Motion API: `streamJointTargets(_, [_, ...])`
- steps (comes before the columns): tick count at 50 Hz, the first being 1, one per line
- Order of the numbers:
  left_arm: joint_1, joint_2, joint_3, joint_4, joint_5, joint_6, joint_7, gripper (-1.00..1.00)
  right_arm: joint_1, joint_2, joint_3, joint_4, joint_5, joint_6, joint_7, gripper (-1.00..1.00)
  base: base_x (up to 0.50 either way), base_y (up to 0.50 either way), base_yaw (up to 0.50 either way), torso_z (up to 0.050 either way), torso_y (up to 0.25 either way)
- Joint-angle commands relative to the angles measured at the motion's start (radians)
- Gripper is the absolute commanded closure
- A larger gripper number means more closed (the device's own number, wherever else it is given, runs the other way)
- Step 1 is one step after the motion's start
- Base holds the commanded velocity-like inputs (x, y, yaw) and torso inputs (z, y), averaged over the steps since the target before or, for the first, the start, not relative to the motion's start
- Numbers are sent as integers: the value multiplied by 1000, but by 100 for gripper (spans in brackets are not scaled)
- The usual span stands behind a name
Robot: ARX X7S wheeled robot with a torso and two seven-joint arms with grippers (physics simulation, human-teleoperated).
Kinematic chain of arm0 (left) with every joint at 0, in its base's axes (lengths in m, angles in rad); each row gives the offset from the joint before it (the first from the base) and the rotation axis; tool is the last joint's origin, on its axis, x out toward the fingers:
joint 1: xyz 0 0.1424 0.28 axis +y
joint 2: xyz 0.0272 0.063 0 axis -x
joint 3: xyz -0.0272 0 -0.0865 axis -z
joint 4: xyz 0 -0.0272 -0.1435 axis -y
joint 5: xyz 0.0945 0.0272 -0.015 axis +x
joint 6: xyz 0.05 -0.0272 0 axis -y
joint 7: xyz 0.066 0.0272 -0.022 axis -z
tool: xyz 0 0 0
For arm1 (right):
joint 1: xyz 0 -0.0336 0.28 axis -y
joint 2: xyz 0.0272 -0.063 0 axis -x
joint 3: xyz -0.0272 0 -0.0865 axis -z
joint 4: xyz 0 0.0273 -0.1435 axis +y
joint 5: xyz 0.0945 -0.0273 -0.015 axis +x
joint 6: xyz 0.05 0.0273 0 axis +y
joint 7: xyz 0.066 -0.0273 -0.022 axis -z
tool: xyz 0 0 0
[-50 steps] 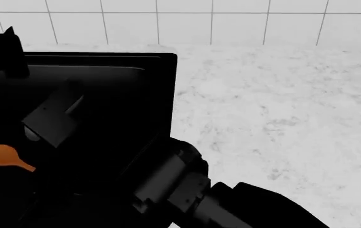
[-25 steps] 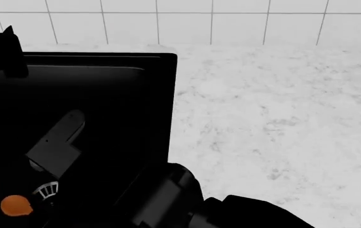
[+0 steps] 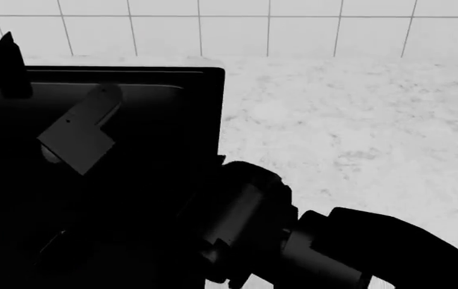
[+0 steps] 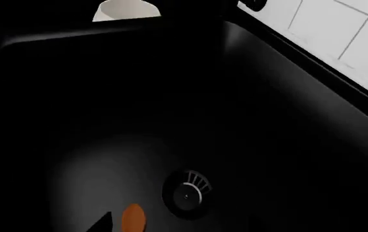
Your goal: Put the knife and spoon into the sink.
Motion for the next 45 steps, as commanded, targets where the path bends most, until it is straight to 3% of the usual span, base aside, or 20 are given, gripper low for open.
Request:
streamJointTargets(1, [-2, -5, -4, 28, -9, -28, -11, -100, 91, 209, 24, -261, 72, 56, 148, -100, 0, 0, 0, 0, 0])
streamJointTargets(6, [-1, -9, -2, 28, -9, -24, -11, -100, 116, 336, 50, -405, 126, 86, 242, -100, 0, 0, 0, 0, 0])
streamJointTargets(11, [7, -15, -9, 60, -17, -47, -17, -100, 136, 505, 134, -562, 241, 68, 431, -100, 0, 0, 0, 0, 0])
streamJointTargets(19, [4, -11, -9, 74, -23, -61, -25, -100, 135, 704, 197, -691, 177, -9, 689, -100, -1, 0, 0, 0, 0])
streamJointTargets(27, [8, -17, -19, 75, -28, -57, -24, -100, 112, 852, 217, -760, 105, -61, 721, -100, 0, 0, 0, 0, 0])
streamJointTargets(32, [11, -21, -23, 78, -32, -56, -22, -100, 106, 888, 222, -756, 76, -64, 807, -100, 0, 0, 0, 0, 0])
streamJointTargets(45, [15, -21, -27, 81, -37, -55, -28, -100, 52, 999, 262, -802, 72, -185, 817, -100, 0, 0, 0, 0, 0])
